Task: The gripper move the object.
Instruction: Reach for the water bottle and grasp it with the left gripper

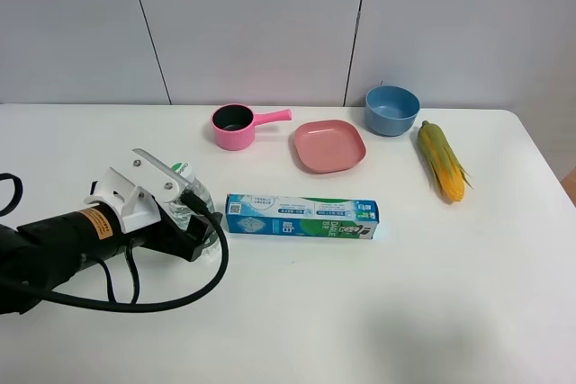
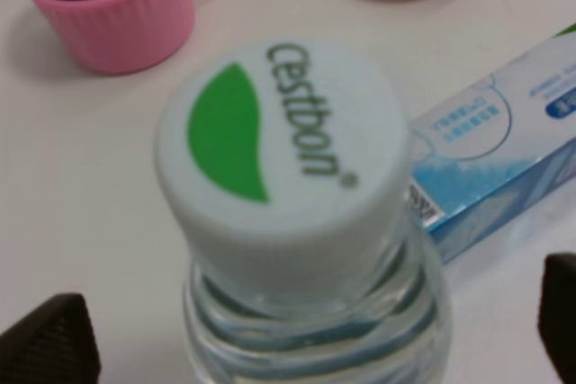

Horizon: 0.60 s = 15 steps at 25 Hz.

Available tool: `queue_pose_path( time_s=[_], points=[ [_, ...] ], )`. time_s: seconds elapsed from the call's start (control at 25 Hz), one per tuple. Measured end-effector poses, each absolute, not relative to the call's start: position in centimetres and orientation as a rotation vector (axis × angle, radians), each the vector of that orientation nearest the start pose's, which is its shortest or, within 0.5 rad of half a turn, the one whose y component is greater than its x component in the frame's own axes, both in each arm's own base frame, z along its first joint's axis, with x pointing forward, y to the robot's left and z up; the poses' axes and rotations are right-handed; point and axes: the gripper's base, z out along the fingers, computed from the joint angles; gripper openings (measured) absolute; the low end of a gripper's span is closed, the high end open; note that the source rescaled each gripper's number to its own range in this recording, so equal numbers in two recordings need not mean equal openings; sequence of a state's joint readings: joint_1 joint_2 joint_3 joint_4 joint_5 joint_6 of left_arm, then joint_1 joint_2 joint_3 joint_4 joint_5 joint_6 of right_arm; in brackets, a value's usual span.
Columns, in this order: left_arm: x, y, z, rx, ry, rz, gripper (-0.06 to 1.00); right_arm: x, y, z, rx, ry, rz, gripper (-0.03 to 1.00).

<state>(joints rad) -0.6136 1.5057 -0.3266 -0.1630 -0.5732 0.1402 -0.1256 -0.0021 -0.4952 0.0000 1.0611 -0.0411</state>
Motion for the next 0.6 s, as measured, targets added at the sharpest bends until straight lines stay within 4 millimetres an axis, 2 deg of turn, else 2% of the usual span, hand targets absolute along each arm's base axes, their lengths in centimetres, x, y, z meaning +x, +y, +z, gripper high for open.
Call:
queue_pose_path(
  time_s=[0.6],
  points=[
    [19.63,-12.87,14.93,0.574,2.015,-0.288,1.0,-0.46,0.06,27.59,0.087,2.047,-0.104,1.0]
  ],
)
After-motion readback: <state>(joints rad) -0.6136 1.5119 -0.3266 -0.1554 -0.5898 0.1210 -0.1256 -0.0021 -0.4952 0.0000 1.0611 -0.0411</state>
